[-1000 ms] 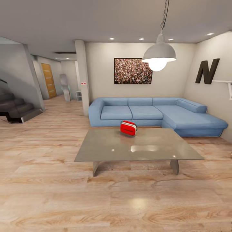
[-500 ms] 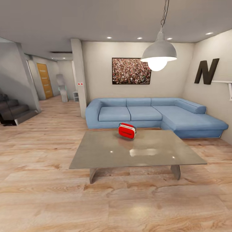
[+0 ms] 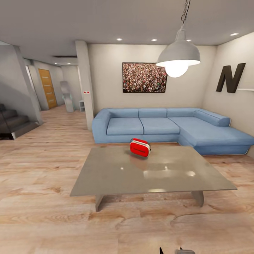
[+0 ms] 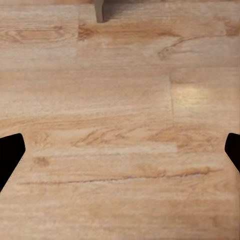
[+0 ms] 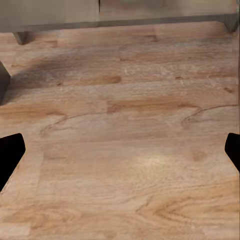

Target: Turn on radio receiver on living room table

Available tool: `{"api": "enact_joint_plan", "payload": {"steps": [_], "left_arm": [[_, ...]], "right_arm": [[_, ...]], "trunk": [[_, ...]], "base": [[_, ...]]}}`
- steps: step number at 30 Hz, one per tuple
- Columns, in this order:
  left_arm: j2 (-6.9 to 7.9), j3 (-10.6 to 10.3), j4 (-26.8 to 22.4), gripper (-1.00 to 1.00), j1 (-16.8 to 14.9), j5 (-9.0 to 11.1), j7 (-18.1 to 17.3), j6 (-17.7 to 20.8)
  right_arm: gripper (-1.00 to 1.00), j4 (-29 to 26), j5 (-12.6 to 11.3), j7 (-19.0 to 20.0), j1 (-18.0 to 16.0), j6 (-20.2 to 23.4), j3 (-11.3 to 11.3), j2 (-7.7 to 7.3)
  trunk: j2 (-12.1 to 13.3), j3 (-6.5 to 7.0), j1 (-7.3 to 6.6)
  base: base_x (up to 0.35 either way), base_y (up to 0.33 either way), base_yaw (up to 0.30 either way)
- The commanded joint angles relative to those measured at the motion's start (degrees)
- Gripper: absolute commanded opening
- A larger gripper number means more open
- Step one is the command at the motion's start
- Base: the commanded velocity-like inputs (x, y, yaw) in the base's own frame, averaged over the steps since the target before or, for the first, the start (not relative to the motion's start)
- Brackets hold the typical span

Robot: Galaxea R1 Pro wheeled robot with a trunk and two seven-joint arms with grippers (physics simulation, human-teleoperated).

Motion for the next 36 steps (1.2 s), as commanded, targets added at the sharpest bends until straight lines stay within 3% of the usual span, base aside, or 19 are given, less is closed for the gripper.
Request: {"api": "enact_joint_plan", "payload": {"steps": [1, 5, 10, 15, 21, 27, 36], "left_arm": [[0.0, -0.01, -0.04, 1.0, 0.0, 0.0, 0.0, -0.01], [-0.01, -0.01, 0.12, 1.0, 0.0, 0.0, 0.0, -0.01], [0.18, 0.06, -0.29, 1.0, 0.0, -0.06, 0.0, -0.05], [0.4, 0.15, -2.19, 1.0, 0.0, -0.09, 0.0, -1.95], [0.85, 0.16, -4.21, 1.0, 0.0, -0.16, 0.0, -2.51], [2.65, 0.16, -6.42, 1.0, 0.0, -0.18, 0.01, -2.71], [2.83, 0.16, -6.51, 1.0, 0.0, -0.16, 0.01, -2.74]], "right_arm": [[1.0, -0.24, 0.03, -0.03, 0.0, -1.14, -0.01, -0.08], [1.0, -2.67, 0.14, -0.13, 0.0, -2.77, -0.11, -1.6], [1.0, -6.61, 0.1, 0.33, 0.0, -3.48, 0.27, -2.3], [1.0, -6.78, 0.15, 0.25, 0.0, -4.36, 0.16, -2.51], [1.0, -6.8, 0.14, 0.17, 0.0, -4.47, 0.07, -3.86], [1.0, -6.8, 0.15, 0.14, 0.0, -4.48, 0.06, -4.16], [1.0, -6.8, 0.16, 0.14, 0.0, -4.47, 0.06, -4.18]], "trunk": [[0.0, 0.0, 0.0], [0.0, 0.0, 0.0], [0.0, 0.0, 0.0], [0.0, 0.0, 0.0], [0.0, 0.0, 0.0], [0.0, 0.0, 0.0], [0.0, 0.0, 0.0]], "base": [[0.33, 0.0, 0.0], [0.33, 0.0, 0.0], [0.325, 0.0, 0.0], [0.286, 0.0, 0.0], [0.253, 0.0, 0.0], [0.086, 0.0, 0.0], [0.204, 0.0, 0.0]]}}
